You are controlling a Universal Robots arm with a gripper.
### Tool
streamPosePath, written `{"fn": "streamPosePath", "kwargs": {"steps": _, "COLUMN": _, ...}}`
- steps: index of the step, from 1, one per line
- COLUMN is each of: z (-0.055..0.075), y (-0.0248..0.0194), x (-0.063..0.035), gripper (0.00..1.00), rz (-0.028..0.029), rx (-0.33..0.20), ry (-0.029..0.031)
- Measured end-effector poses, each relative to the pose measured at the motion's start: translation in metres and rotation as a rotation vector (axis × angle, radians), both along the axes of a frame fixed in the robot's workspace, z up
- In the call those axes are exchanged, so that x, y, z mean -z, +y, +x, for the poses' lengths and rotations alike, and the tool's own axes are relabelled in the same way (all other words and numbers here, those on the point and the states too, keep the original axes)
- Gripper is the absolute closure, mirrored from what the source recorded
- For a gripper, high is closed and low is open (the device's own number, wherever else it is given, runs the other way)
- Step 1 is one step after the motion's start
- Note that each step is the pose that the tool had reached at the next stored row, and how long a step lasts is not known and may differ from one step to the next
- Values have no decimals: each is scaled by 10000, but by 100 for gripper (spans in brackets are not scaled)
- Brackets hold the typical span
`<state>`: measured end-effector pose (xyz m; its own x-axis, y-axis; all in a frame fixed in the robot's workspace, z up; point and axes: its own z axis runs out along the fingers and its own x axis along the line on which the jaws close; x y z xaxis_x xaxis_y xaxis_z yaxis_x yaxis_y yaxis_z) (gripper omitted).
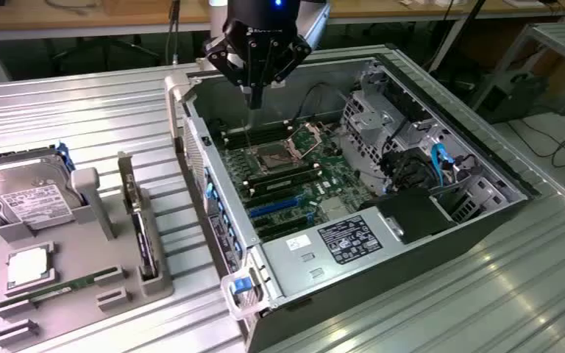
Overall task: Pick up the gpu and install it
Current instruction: 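Reach for the gpu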
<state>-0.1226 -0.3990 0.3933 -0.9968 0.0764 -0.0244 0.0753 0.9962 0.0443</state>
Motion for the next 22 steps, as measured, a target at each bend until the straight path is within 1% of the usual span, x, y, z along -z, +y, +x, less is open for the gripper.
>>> {"fn": "streamPosePath", "kwargs": {"steps": 3, "z": -121, "y": -6, "x": 0, "gripper": 89, "rz": 0, "rx": -2, "ry": 0}}
{"fn": "streamPosePath", "kwargs": {"steps": 5, "z": -170, "y": -7, "x": 0, "gripper": 89, "rz": 1, "rx": -3, "ry": 1}}
{"fn": "streamPosePath", "kwargs": {"steps": 6, "z": -239, "y": -9, "x": 0, "gripper": 89, "rz": 0, "rx": -4, "ry": 4}}
{"fn": "streamPosePath", "kwargs": {"steps": 22, "z": -348, "y": -12, "x": 0, "gripper": 89, "rz": 1, "rx": -5, "ry": 8}}
